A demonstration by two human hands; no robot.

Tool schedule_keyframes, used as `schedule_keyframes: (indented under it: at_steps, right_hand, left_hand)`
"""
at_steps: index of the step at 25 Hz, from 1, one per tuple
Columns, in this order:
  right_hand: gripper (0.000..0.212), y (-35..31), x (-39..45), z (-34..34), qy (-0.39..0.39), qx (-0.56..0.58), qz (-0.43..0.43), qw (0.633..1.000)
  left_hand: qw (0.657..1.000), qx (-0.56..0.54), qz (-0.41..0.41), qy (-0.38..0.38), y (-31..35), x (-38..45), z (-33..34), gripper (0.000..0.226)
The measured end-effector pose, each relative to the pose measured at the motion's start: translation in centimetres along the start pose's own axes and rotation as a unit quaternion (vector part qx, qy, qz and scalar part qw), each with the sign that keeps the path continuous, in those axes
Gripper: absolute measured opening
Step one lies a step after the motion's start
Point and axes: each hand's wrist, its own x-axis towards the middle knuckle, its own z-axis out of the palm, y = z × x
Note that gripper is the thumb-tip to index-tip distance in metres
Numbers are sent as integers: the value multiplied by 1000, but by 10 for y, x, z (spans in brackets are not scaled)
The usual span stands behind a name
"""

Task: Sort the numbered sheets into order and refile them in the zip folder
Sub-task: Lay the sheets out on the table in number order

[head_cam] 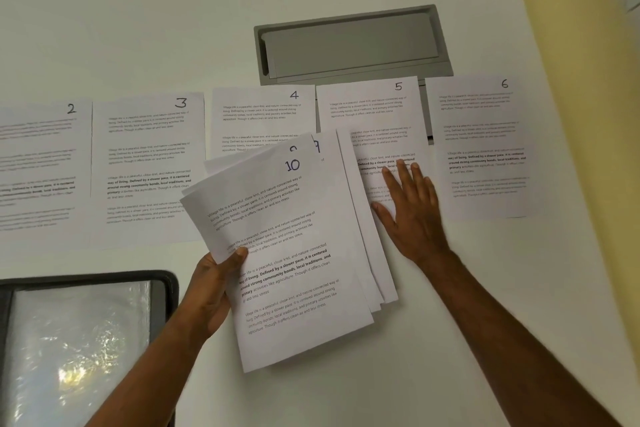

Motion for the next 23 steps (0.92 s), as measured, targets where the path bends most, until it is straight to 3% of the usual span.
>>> schedule_keyframes:
  at_steps: [4,8,10,12,15,17,23]
  right_hand:
    - [71,-4,2,-8,-8,23,11,1000]
    - [58,-40,-16,-36,43,180,56,981]
    - [49,-71,-35,-61,40,320,103,941]
    - [42,-101,-52,-86,-28,453,170,875]
    - [35,-136,-77,-104,-95,556,226,794]
    - [28,-152,-94,-111,-94,582,243,770]
    - [14,-207,-150,-128,-99,612,240,747]
  left_hand:
    - [1000,-6,-3,-4,-5,-2,-7,39]
    - [1000,-14,-2,-19,-1,-15,-10,38]
    - [999,-15,5,-35,0,-27,-18,41]
    - [999,-18,4,-43,-2,-39,-27,45]
    - [999,-24,-6,-37,-1,-64,-45,48]
    - [999,-17,-4,-50,-1,-86,-63,46]
    - [997,-44,5,-58,-14,-150,-130,51]
